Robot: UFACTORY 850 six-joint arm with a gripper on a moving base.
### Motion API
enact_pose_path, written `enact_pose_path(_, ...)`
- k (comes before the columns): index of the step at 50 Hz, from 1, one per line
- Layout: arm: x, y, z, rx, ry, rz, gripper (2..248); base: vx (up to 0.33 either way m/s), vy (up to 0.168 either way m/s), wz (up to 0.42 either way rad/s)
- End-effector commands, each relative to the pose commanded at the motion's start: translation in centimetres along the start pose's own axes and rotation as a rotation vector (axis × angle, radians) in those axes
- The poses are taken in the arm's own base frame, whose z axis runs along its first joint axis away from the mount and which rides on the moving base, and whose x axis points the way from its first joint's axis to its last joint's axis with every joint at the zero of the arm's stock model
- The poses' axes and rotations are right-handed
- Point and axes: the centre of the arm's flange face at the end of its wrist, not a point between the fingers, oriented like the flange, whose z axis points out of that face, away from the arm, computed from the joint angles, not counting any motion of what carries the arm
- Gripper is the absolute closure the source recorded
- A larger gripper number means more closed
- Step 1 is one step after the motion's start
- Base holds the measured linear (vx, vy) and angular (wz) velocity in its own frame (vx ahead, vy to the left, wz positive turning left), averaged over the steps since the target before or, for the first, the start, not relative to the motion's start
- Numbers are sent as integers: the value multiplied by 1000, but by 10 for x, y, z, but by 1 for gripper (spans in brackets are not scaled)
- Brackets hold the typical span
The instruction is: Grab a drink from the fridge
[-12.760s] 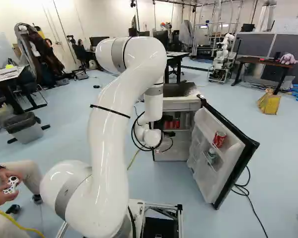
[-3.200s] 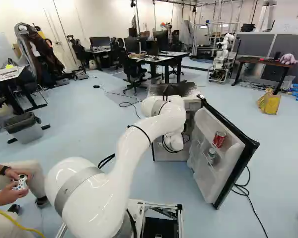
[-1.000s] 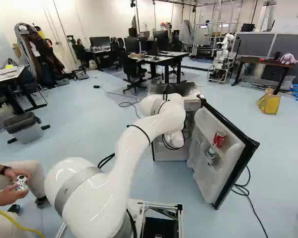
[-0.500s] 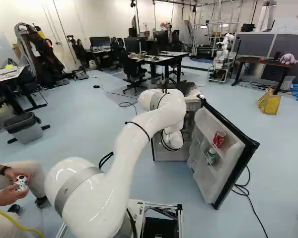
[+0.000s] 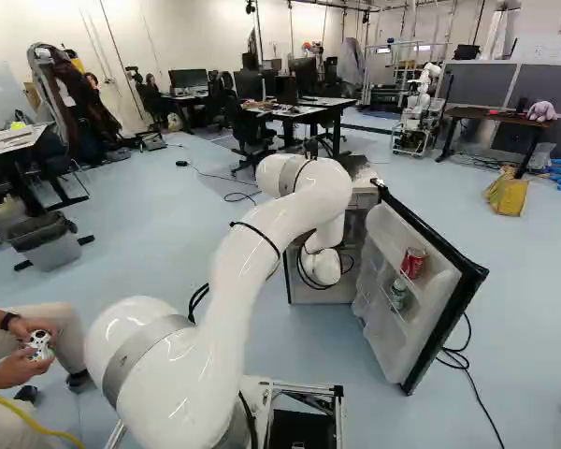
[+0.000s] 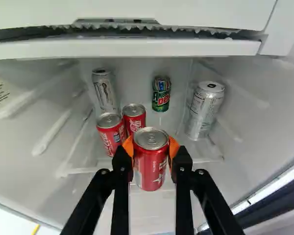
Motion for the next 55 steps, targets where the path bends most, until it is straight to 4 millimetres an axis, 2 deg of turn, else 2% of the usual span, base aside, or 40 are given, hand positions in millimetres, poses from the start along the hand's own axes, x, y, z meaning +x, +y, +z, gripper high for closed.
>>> enact_pose_path(9,5,-6,-20,2,-25,11,161,0,0,0)
enact_pose_path(55,58,-41,-132,7,-105,48,161,0,0,0)
